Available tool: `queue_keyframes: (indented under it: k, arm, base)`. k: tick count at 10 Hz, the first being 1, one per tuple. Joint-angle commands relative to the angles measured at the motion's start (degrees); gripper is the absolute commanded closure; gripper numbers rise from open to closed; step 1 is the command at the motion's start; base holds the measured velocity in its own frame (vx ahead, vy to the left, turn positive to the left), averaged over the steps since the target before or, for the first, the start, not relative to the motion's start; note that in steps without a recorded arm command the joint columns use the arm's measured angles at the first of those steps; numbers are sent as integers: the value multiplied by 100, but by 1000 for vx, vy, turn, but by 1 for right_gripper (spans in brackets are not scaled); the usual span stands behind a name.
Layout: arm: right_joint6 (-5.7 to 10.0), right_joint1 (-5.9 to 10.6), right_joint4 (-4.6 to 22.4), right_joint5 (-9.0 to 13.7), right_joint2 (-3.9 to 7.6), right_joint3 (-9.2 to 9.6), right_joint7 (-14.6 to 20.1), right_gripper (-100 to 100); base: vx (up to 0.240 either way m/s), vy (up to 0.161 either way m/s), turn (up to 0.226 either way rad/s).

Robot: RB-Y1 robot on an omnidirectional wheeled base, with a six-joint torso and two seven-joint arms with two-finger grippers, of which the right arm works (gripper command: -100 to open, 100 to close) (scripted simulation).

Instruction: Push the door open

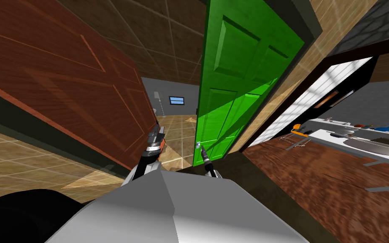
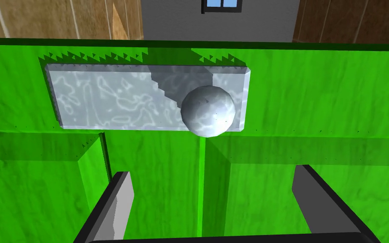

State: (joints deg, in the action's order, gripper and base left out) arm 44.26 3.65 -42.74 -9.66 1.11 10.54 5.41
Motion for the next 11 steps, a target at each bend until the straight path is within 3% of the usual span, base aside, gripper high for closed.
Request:
queue_keyframes:
  k: [1,3,4,5,10,11]
  arm:
    - [12,7,19,13,-54,-18,-3,-100]
    - [29,17,49,30,-242,-41,-13,-100]
    - [14,6,22,23,-192,-32,-15,-100]
    - [14,6,22,23,-192,-32,-15,100]
    - [14,6,22,23,-192,-32,-15,100]
    - [1,9,37,61,-107,-103,-43,100]
  base:
    - [185,47,22]
    - [180,70,25]
    - [82,30,-10]
    - [-19,-4,4]
    - [-13,-5,2]
    - [101,45,-14]
